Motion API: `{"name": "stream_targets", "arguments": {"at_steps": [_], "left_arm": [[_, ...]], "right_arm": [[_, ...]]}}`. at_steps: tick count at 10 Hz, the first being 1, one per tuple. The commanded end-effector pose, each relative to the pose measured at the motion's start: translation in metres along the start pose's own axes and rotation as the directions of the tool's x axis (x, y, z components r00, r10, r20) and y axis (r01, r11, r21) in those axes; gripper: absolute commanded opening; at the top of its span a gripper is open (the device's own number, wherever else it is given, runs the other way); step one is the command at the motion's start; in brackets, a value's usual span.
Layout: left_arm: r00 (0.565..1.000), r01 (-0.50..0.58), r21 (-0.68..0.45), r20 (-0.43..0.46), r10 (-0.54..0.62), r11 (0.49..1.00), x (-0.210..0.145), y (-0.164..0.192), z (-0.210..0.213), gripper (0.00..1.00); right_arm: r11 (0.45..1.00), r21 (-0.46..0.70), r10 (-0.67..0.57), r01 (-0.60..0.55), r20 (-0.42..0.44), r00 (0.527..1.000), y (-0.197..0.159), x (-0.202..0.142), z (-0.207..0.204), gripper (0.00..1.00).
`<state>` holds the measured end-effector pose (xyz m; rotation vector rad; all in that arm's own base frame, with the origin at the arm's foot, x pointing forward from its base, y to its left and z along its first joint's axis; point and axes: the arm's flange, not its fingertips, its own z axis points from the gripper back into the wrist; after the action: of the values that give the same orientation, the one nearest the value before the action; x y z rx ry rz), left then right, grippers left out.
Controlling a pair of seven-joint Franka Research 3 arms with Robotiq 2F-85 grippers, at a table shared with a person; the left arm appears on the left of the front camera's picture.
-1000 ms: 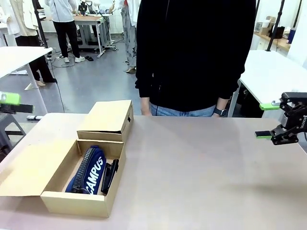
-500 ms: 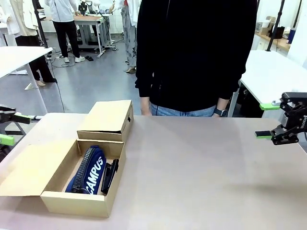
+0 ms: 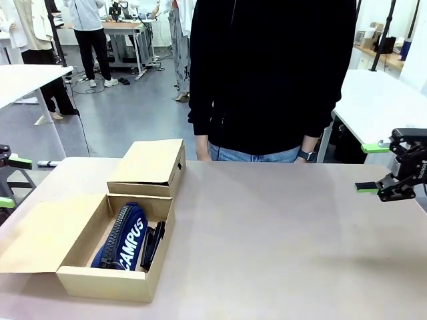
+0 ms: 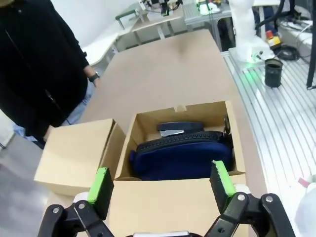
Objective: Place items inside the box.
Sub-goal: Close the lid of the Mailer Box closest to the robot.
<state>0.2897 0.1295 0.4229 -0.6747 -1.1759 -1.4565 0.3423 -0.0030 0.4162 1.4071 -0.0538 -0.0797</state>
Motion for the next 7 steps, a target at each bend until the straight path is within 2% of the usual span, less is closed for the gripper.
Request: {"name": "stream_targets", "arguments": {"at_steps": [1,2,3,4,5,7], "left_arm": [[0.998,-0.055,-0.015,0.002,0.055,0.998,0.006,0.0,-0.002,1.0],[1.0,0.0,0.0,0.0,0.0,1.0,0.0,0.0,0.0,1.0],[0.996,0.013,-0.021,-0.093,-0.014,1.0,-0.016,0.003,-0.003,1.0],[0.982,0.039,0.027,-0.185,-0.034,0.999,-0.037,0.008,0.0,1.0],[0.987,0.015,-0.053,-0.157,-0.023,0.998,-0.058,0.01,0.011,1.0],[0.981,-0.029,-0.068,-0.194,0.015,0.997,-0.094,0.018,0.031,1.0]], "right_arm": [[1.0,-0.003,-0.013,0.013,-0.012,1.0,0.003,-0.003,0.002,1.0],[1.0,-0.003,-0.013,0.013,-0.012,1.0,0.003,-0.003,0.002,1.0],[1.0,-0.003,-0.013,0.013,-0.012,1.0,0.003,-0.003,0.002,1.0],[1.0,-0.003,-0.013,0.013,-0.012,1.0,0.003,-0.003,0.002,1.0],[1.0,-0.003,-0.013,0.013,-0.012,1.0,0.003,-0.003,0.002,1.0],[1.0,-0.003,-0.013,0.013,-0.012,1.0,0.003,-0.003,0.002,1.0]]}}
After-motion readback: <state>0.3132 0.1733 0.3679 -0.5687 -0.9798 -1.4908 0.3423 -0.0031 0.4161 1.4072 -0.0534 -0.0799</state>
